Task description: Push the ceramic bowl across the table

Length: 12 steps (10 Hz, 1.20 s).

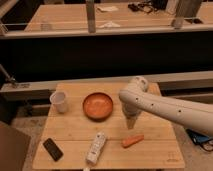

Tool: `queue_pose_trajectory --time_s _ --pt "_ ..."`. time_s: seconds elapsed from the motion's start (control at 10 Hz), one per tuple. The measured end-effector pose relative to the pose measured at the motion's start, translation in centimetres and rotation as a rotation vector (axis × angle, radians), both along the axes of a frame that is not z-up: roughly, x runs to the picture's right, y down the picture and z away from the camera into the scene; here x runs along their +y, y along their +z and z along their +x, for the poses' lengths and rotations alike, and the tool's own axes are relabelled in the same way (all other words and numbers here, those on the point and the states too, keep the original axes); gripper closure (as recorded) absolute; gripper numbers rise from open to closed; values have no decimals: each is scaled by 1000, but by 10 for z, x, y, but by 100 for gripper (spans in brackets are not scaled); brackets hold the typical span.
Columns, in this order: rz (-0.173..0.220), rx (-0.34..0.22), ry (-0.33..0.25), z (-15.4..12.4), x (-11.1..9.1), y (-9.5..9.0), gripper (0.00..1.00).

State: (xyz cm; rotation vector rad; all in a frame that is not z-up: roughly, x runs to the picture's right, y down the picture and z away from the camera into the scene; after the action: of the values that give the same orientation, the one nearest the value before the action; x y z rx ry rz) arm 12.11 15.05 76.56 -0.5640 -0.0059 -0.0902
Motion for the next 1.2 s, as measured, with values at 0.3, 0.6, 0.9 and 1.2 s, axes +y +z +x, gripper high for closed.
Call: queue_pose_trajectory --time_s 0.3,0.6,0.9,1.2 --pt "-3 -3 5 -8 2 6 27" --pt "-6 1 16 -7 4 12 33" --pt "-3 -1 22 -13 4 18 33" --pt "-3 2 32 -16 4 25 39"
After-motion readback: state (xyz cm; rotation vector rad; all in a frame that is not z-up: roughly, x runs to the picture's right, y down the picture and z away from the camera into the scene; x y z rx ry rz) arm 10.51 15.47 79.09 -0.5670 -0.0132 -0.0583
